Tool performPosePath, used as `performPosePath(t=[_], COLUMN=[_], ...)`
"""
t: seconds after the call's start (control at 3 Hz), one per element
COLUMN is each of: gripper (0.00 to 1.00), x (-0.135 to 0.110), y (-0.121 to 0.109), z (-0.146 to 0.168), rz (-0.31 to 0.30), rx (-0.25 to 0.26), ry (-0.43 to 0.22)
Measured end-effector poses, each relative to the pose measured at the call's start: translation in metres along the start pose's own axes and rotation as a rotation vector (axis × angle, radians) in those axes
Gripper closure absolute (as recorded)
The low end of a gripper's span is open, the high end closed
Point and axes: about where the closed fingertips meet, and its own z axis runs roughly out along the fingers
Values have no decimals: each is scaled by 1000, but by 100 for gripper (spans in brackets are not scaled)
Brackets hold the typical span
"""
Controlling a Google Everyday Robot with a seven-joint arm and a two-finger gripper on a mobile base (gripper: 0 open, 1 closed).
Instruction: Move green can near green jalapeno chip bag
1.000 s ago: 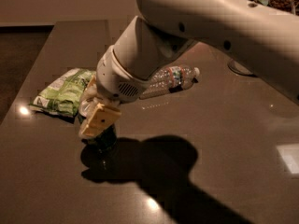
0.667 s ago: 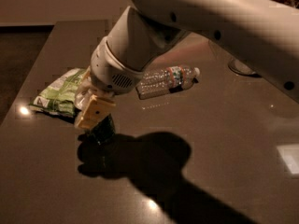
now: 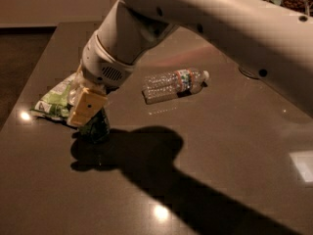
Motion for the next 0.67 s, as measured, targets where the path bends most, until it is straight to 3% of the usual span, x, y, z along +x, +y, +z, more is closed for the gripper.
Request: performPosePath(t=[0.33,0.67], gripper=[86,62], x=[-4,-1], y=[-16,-35], z=[11,16], rz=[11,28], rx=[10,33], ry=[-14,-12])
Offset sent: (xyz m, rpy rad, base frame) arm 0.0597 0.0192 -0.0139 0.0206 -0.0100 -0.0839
